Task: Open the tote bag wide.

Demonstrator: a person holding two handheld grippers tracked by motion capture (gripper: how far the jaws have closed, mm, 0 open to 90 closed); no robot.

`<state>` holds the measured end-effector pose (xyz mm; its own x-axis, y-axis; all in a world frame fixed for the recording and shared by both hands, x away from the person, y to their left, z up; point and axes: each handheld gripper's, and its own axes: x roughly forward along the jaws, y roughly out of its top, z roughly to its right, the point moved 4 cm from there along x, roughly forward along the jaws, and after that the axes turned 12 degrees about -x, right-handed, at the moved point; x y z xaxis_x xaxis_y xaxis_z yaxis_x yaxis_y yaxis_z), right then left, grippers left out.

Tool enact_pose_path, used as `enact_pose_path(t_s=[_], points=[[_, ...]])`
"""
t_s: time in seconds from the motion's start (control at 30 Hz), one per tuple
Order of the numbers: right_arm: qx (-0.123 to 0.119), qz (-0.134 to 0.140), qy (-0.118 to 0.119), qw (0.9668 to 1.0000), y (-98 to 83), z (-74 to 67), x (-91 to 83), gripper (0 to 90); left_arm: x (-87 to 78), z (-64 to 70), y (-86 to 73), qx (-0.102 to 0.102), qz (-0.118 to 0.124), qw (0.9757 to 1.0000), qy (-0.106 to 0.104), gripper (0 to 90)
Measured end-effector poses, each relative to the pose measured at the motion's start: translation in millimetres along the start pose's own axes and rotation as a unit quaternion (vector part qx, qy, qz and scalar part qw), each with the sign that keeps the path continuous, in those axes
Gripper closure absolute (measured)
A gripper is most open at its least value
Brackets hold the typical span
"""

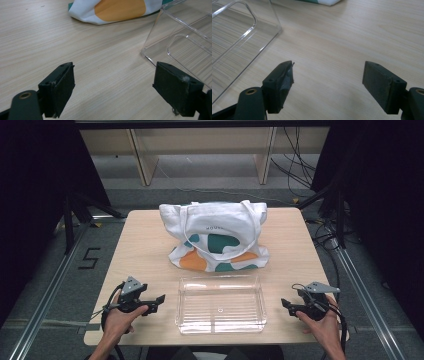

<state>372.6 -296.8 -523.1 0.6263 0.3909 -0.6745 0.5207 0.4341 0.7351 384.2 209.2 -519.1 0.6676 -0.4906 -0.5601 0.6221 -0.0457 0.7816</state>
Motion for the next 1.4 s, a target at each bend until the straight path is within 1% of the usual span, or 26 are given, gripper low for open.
enact_pose_path(t_s=[0.03,0.07,0.3,0.33,0.43,0.5,0.53,0.57,0.6,0.63,0.67,0.83,0.87,0.9,0.93,1.0,1.03,1.07,1.1,1.13,1.17,1.2,1.23,1.27,1.37,1.4], points=[[0.003,0.000,0.002,1.0000,0.1,-0.5,-0.7,25.6,-0.4,0.1,-0.1,0.005,-0.004,1.0000,0.002,16.2],[-0.005,0.001,-0.010,0.9999,-0.1,1.5,-1.6,25.5,0.0,0.7,-0.2,0.005,-0.002,1.0000,0.000,16.2],[0.001,0.011,-0.007,0.9999,1.8,2.1,-3.8,25.5,-1.6,0.2,0.1,0.003,0.000,1.0000,0.005,16.2],[-0.005,0.014,-0.012,0.9998,1.9,3.4,-3.3,25.5,-1.7,-0.4,0.6,0.008,0.001,1.0000,0.005,16.2],[-0.010,0.012,-0.019,0.9997,1.3,4.1,-2.6,25.6,-1.5,0.5,0.2,0.005,0.001,1.0000,0.003,16.2],[-0.002,0.016,-0.014,0.9998,1.7,3.0,-2.9,25.5,-1.0,0.9,0.1,0.003,0.001,1.0000,0.003,16.2],[-0.013,0.017,-0.012,0.9997,1.8,4.7,-2.8,25.5,-1.2,0.9,0.2,0.004,0.000,1.0000,0.004,16.2],[-0.013,0.017,-0.012,0.9997,1.8,4.7,-2.8,25.5,-1.5,0.8,0.3,0.006,0.000,1.0000,0.004,16.2],[-0.008,0.016,-0.015,0.9997,1.9,3.6,-3.4,25.6,-1.3,1.0,0.1,0.002,0.001,1.0000,0.004,16.2],[-0.001,0.013,-0.006,0.9999,2.4,2.2,-3.9,25.5,-1.3,0.8,0.1,0.003,0.001,1.0000,0.003,16.2],[-0.013,0.013,-0.013,0.9998,2.7,4.4,-4.9,25.5,-1.3,0.5,0.4,0.003,0.002,1.0000,0.006,16.2],[-0.006,0.021,-0.010,0.9997,4.1,4.0,-4.7,25.5,-1.9,0.6,0.8,0.005,0.002,1.0000,0.006,16.2],[-0.023,0.024,-0.013,0.9993,5.0,7.3,-4.7,25.5,-1.1,0.6,0.9,0.005,0.006,1.0000,0.004,16.2],[-0.023,0.024,-0.013,0.9993,5.0,7.3,-4.7,25.5,-1.2,0.6,0.9,0.004,0.004,1.0000,0.003,16.2],[-0.033,0.030,-0.012,0.9989,6.0,9.4,-4.2,25.5,-1.5,0.9,0.6,0.003,0.002,1.0000,0.004,16.2],[-0.006,0.028,-0.013,0.9995,8.0,4.1,-5.4,25.5,-1.7,0.1,0.9,0.006,0.003,1.0000,0.005,16.2],[-0.008,0.029,-0.009,0.9995,9.9,4.0,-5.7,25.4,-3.2,-1.8,1.2,0.015,-0.005,0.9999,0.007,16.3],[-0.014,0.032,-0.008,0.9994,11.4,4.8,-5.8,25.0,-1.6,0.2,1.6,0.000,0.008,0.9999,0.006,16.3],[-0.021,0.036,-0.015,0.9990,13.6,6.5,-6.6,23.9,-1.9,0.0,1.5,0.001,0.007,1.0000,0.007,16.3],[-0.011,0.039,-0.007,0.9991,16.5,5.2,-6.9,23.2,-2.2,-0.4,1.5,0.005,0.006,1.0000,0.007,16.3],[-0.023,0.047,-0.015,0.9985,23.2,6.7,-8.8,22.9,-2.1,-0.1,1.3,0.003,0.006,1.0000,0.006,16.3],[-0.023,0.047,-0.015,0.9985,23.2,6.7,-8.8,22.9,-2.3,-0.1,1.3,0.003,0.006,1.0000,0.006,16.3],[-0.040,0.054,-0.014,0.9977,27.2,9.3,-8.9,22.1,-2.3,0.4,1.3,-0.001,0.008,1.0000,0.006,16.2],[-0.029,0.051,-0.018,0.9981,31.3,6.6,-11.1,23.3,-2.5,0.6,1.4,-0.001,0.007,1.0000,0.005,16.3],[-0.056,0.060,-0.009,0.9966,45.7,7.4,-16.7,25.4,-2.0,-0.3,1.7,0.005,0.006,1.0000,0.004,16.3],[-0.046,0.062,-0.012,0.9969,51.0,4.9,-19.6,23.4,-1.7,-0.4,1.7,0.003,0.006,1.0000,0.004,16.3]])
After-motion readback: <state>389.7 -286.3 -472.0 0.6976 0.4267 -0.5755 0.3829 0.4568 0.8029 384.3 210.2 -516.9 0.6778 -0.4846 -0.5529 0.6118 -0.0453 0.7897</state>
